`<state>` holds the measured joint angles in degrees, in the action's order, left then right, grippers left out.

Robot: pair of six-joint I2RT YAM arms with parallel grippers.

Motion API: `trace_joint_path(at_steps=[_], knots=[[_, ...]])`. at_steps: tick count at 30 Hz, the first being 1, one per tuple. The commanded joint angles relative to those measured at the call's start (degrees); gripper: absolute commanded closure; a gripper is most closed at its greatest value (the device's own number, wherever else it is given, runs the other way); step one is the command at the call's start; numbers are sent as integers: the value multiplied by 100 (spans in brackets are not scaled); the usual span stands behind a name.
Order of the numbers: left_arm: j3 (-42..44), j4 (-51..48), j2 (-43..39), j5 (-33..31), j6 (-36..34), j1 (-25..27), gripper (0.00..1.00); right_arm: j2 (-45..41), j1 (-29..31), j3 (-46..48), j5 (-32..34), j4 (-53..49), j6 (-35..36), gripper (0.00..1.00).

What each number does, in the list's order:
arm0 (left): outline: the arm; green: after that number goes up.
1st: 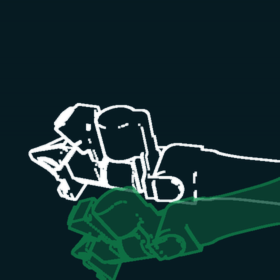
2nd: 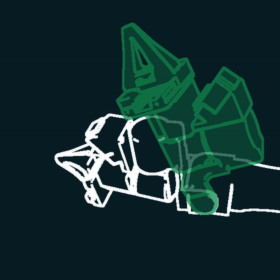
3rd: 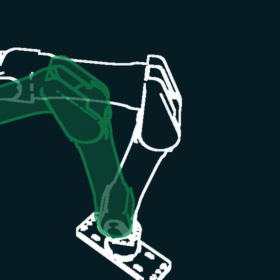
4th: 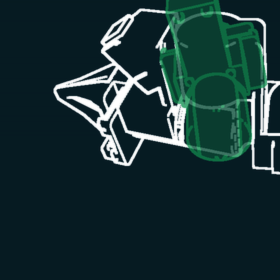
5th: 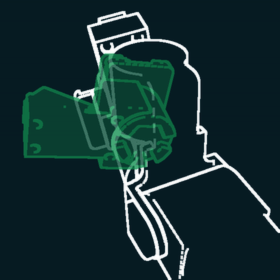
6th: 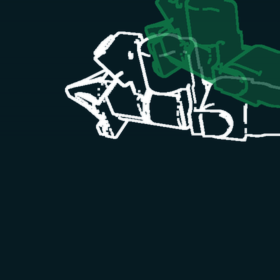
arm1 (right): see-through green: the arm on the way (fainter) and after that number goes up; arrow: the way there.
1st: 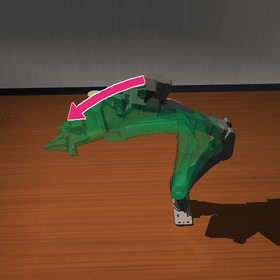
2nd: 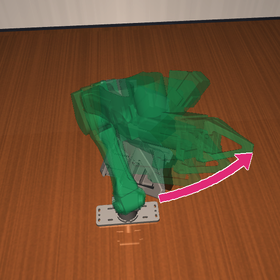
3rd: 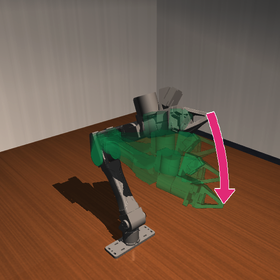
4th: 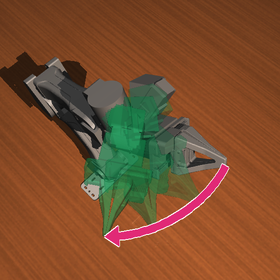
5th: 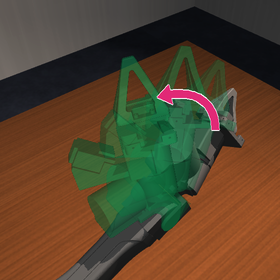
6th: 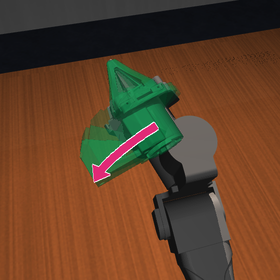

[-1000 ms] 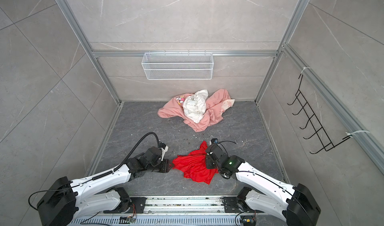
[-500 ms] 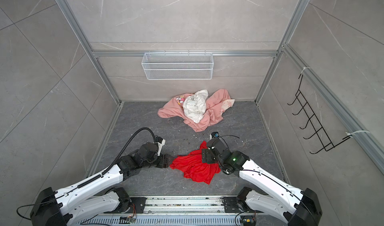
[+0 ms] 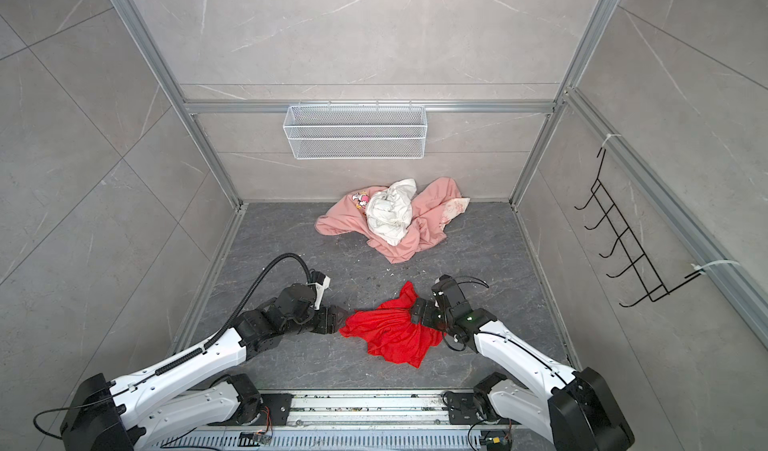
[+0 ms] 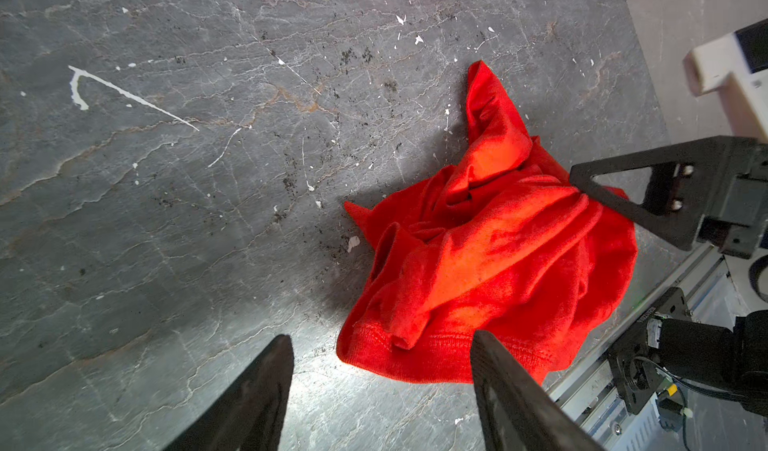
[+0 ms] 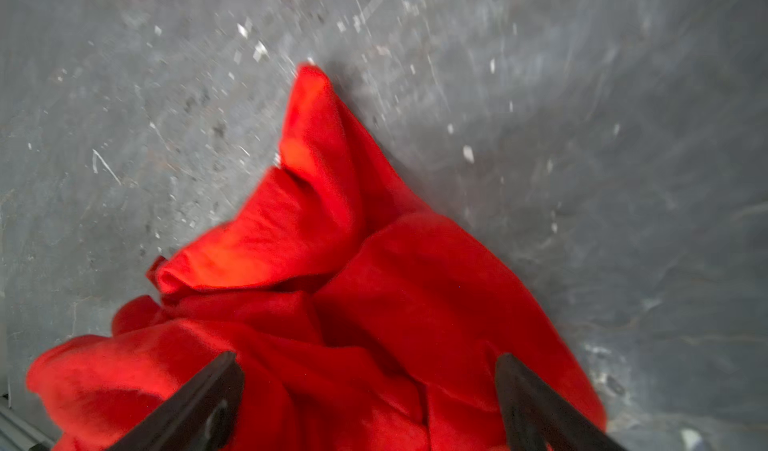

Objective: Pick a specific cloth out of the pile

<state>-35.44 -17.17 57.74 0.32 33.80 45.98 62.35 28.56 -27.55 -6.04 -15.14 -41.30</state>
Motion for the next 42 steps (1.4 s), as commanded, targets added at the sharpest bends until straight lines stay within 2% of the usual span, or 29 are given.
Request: trace_joint_path(at_steps=[1,7,13,23,27,35,38,40,42], knots=[[-7,211,7,48,-62,-36,30,130,-43,119,-354,397,-151,3],[17,224,-28,66,-88,-58,30,520,-61,162,-752,657,-182,4],[19,266,-84,109,-150,-71,31,776,-24,294,-1432,1250,-544,5],[-15,290,-117,131,-196,-109,31,805,598,365,-1318,1662,-1013,7],[-25,256,-165,116,-222,-137,31,653,710,280,-1147,1486,-988,7],[33,112,-388,-201,-291,-174,31,-169,696,-530,-9,-58,452,6],[-17,-99,-503,-1124,-266,-176,17,-381,642,-888,1097,-497,1017,5],[-113,-339,-556,-2039,-276,-177,12,-424,597,-1020,2180,-555,1202,4],[67,-56,-630,-2956,-712,-172,14,-457,547,-954,3408,-166,1412,3]])
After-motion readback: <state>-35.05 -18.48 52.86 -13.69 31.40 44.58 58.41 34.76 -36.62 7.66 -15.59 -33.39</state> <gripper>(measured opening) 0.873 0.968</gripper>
